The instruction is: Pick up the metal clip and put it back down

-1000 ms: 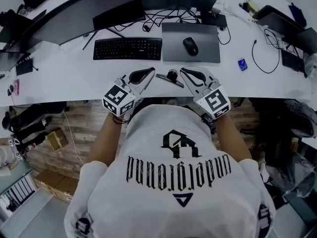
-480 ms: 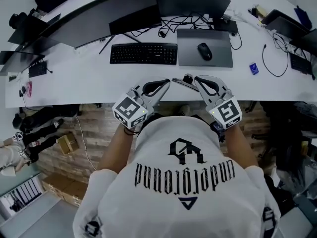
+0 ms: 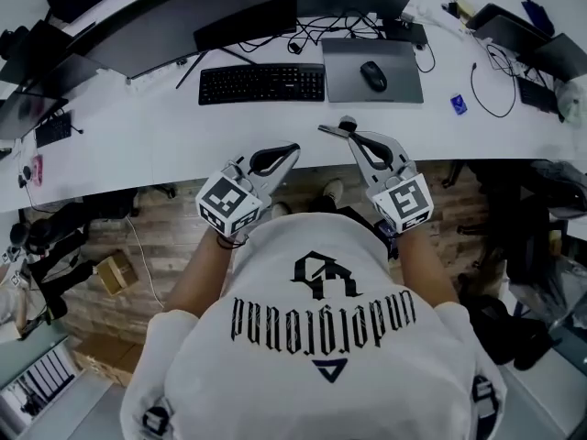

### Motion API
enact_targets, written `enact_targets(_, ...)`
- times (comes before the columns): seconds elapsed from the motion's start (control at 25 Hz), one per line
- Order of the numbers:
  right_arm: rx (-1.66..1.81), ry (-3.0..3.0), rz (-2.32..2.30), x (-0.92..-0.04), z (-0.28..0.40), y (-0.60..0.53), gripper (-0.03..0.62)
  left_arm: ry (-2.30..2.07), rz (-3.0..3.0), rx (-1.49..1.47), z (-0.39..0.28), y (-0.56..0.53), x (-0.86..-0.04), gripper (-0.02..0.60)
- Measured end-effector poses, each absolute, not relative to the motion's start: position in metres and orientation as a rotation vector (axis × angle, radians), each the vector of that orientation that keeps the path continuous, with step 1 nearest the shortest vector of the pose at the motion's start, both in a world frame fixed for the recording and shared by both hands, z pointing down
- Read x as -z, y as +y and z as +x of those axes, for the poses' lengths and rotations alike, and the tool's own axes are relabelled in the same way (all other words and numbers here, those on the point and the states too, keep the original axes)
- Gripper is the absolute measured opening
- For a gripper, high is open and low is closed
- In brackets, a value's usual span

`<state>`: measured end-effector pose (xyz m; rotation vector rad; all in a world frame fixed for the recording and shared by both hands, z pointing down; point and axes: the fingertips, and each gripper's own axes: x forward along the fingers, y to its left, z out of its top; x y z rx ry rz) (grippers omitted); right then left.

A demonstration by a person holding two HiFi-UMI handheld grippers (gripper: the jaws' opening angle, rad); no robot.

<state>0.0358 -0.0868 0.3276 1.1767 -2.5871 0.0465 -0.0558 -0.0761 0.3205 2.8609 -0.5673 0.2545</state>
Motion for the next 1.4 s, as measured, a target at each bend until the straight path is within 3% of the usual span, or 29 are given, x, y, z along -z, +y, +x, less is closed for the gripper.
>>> enact_targets(0.32,-0.066,-2.545,1.239,-0.333,-0.013,-0.025,0.014,-0.533,2.861,-0.224,-0.106,-0.029,-0.329,0.014)
enact_targets(0.68,-0.072,-2.548,1.265,-0.325,-0.039,0.032,0.014,-0.532,2.896,-0.205,-0.117,0.015,-0.324,0.014)
enact_targets(1.4,0.005,-2.646,1.167,-0.3,0.034,0.132,0.014,-0.674,2.899,-0.141,-0.039,0.108,-0.294,0.014)
